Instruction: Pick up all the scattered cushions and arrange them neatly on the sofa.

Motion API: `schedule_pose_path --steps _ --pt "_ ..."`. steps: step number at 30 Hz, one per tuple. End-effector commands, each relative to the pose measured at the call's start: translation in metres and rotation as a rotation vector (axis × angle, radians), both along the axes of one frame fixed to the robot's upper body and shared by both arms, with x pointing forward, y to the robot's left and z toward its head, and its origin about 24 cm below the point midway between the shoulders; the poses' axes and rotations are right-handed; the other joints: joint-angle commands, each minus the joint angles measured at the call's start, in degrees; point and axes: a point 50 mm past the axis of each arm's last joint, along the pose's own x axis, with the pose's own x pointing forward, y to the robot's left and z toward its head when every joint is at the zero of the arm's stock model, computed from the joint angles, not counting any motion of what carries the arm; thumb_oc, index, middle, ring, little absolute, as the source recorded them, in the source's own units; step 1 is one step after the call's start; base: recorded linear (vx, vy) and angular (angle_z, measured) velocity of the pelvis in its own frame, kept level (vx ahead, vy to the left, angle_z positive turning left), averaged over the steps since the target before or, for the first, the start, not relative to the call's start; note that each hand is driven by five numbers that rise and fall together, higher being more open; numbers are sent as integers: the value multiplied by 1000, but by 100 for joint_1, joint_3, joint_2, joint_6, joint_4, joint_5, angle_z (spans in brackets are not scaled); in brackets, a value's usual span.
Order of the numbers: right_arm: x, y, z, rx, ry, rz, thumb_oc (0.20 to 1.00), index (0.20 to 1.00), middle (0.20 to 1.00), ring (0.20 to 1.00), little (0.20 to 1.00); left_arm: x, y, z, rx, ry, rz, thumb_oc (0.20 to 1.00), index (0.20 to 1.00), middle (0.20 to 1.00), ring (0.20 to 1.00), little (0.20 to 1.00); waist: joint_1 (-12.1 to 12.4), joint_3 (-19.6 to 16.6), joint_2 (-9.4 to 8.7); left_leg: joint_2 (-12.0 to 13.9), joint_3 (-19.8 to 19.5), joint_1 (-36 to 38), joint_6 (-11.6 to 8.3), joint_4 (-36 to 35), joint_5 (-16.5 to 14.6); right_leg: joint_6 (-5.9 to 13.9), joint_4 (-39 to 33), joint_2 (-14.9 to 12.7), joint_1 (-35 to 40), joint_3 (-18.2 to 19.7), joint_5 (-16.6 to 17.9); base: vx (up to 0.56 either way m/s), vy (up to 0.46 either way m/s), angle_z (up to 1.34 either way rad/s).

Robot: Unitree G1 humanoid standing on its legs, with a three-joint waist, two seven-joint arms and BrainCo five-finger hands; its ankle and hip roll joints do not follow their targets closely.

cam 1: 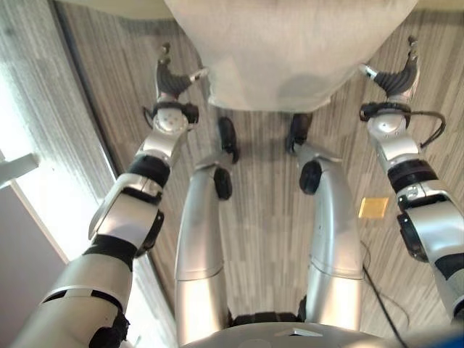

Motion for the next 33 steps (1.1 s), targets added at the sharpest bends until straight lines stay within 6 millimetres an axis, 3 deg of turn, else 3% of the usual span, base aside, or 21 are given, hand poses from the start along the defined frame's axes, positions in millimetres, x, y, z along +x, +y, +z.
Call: schedule_pose_path --steps 1,9,13,24,33 --pt "-14 -4 -46 53 49 -32 1000 1000 1000 1000 1000 -12 20 -48 -88 100 78 1000 1000 1000 1000 1000 -48 -1092 92 -158 -203 76 -106 -707 -85 502 -231 26 344 113 -480 37 1 -6" --pt "-6 6 -17 50 -27 9 1000 1000 1000 1000 1000 1 -5 -1 -14 -6 1 1000 1000 1000 1000 1000 -90 -1008 89 -148 -239 -482 -73 -568 -79 560 -78 50 -230 214 -451 33 8 -2" --pt "1 16 8 30 -76 65 1000 1000 1000 1000 1000 6 -24 26 39 -64 -50 1000 1000 1000 1000 1000 -78 -898 119 -148 -306 -525 -83 -619 -2 610 -159 79 -236 195 -376 0 0 0" --pt "11 36 51 13 -143 152 1000 1000 1000 1000 1000 7 -47 50 24 -133 -117 1000 1000 1000 1000 1000 84 -726 233 -150 -432 -607 -126 -508 104 625 -108 93 -238 161 -306 0 -8 -1" --pt "18 76 72 83 -150 389 1000 1000 1000 1000 1000 3 -74 75 0 -216 -228 1000 1000 1000 1000 1000 222 -514 325 -158 -517 -654 -213 -238 169 573 165 42 -238 155 -276 8 -23 4"
